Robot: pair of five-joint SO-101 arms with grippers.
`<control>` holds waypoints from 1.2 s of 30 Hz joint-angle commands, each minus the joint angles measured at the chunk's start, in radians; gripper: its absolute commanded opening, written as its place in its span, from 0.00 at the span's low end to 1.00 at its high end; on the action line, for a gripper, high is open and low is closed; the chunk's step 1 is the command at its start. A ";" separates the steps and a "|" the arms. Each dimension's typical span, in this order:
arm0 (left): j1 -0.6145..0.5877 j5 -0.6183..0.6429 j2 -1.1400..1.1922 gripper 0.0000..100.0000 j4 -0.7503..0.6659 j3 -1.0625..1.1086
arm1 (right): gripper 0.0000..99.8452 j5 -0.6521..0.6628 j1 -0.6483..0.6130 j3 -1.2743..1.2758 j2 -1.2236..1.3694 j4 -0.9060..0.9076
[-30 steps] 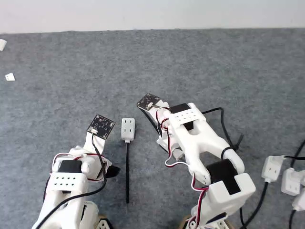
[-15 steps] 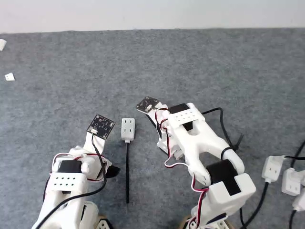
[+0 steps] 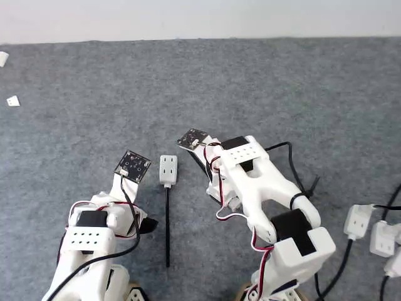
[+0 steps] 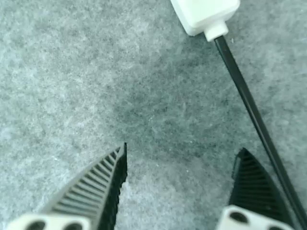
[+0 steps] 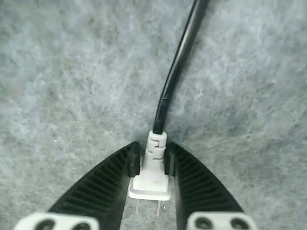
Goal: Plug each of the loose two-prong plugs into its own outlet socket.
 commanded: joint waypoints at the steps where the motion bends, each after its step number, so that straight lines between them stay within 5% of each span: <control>1: -0.008 -0.002 0.002 0.33 -0.026 -0.056 | 0.09 0.008 -0.002 -0.044 -0.007 -0.018; 19: -0.008 -0.002 0.003 0.33 -0.029 -0.054 | 0.01 -0.064 0.005 -0.052 -0.025 -0.010; 28: -0.005 0.110 0.008 0.33 -0.109 -0.033 | 0.01 -0.229 -0.007 0.057 -0.441 0.031; 36: 0.000 0.118 0.081 0.33 -0.109 -0.065 | 0.01 -0.315 -0.251 0.084 -0.753 0.085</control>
